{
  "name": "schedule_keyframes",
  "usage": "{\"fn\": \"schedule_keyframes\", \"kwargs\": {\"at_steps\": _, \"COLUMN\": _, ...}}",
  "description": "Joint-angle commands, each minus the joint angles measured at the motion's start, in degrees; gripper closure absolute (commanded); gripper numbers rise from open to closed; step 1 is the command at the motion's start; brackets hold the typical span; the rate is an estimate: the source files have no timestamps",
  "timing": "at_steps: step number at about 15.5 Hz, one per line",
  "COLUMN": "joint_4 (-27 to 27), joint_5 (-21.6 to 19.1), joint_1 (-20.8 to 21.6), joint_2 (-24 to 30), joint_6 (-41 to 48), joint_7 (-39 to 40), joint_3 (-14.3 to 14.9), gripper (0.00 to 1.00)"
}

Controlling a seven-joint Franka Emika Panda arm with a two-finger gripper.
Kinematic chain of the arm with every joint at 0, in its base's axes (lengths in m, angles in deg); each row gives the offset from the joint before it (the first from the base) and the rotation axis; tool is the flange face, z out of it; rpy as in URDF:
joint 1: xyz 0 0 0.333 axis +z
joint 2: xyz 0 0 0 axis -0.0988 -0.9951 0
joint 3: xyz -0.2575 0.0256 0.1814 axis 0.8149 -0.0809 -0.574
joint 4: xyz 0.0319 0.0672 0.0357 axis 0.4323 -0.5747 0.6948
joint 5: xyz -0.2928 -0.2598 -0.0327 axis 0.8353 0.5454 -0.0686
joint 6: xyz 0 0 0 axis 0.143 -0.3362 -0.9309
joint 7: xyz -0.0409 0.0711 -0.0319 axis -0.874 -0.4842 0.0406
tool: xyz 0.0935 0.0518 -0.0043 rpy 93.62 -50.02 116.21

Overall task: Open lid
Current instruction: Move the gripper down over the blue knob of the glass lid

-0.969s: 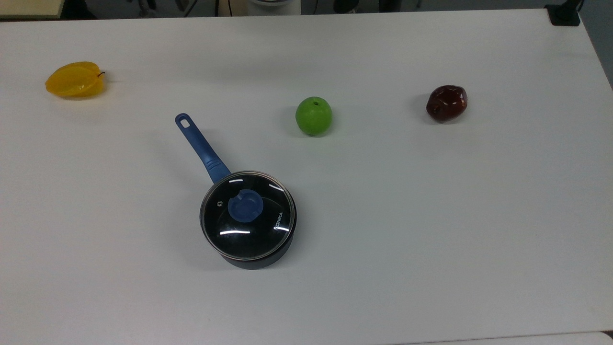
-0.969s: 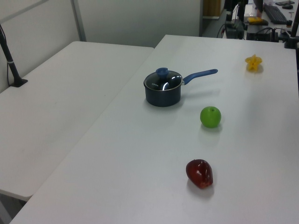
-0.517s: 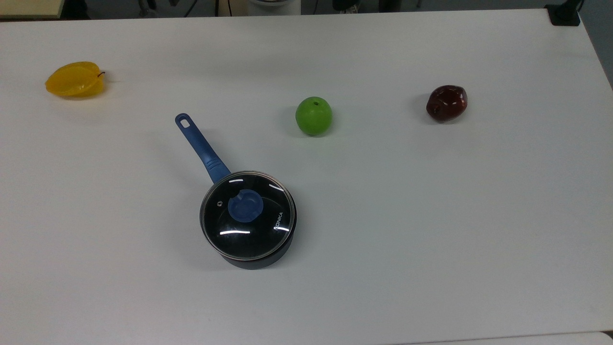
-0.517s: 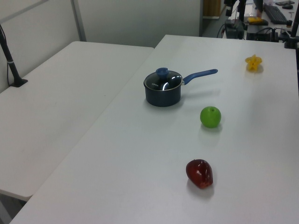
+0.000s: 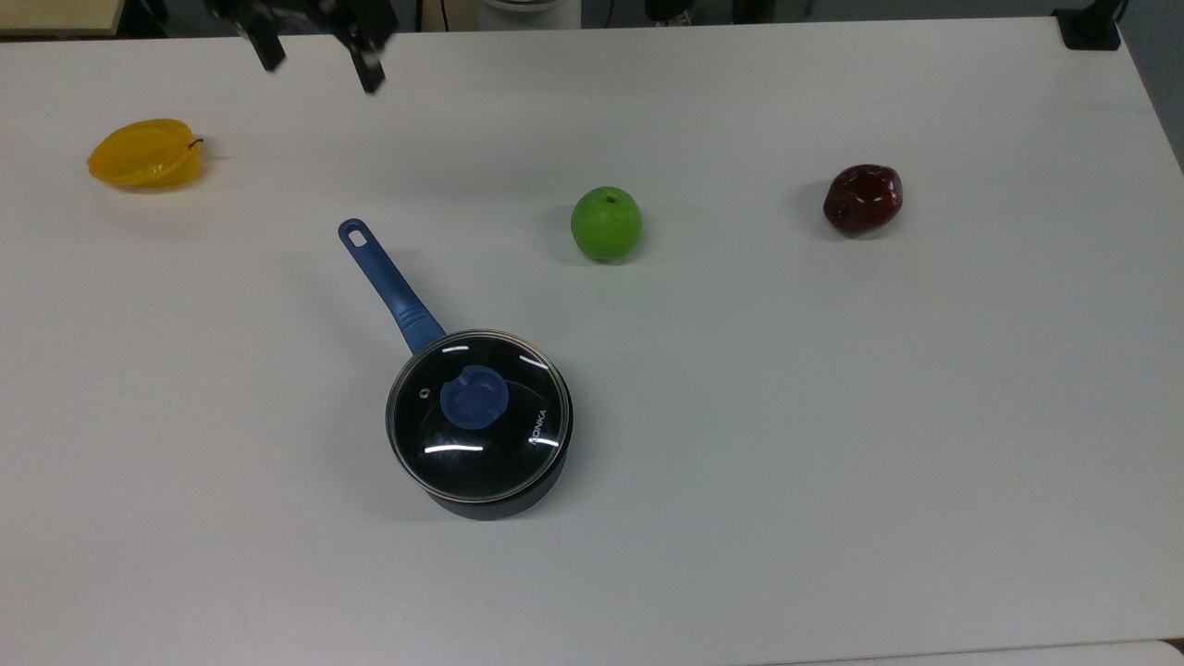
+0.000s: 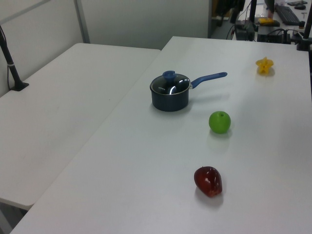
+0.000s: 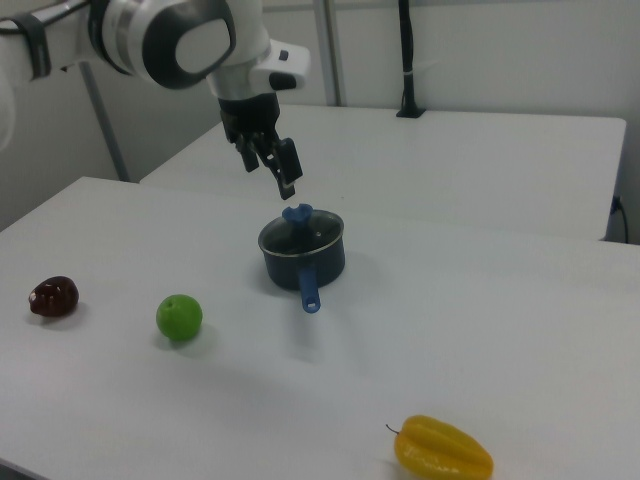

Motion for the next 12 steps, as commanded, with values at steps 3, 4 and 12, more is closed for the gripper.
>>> {"fn": "schedule_keyframes", "kwargs": {"at_steps": 3, "joint_4": 1.73, "joint_5": 0.95, "joint_1": 5.75, "joint_2": -6.89, "joint_6": -15.99, "joint_7": -27.25, "joint_3": 0.21, "gripper": 0.0}}
{"fn": "schedule_keyframes", "kwargs": {"at_steps": 4, "joint_4": 2.96, "joint_5": 1.73, "joint_1": 5.84, "joint_2": -8.65, "joint_6": -16.88, "joint_7": -31.29, "joint_3": 0.3, "gripper": 0.0}}
{"fn": "schedule_keyframes", "kwargs": {"at_steps": 12, "joint_4": 14.83, "joint_5": 13.08, "joint_1": 10.15, "joint_2": -23.68, "joint_6": -21.36, "joint_7": -46.54, "joint_3": 0.56, "gripper": 0.0}}
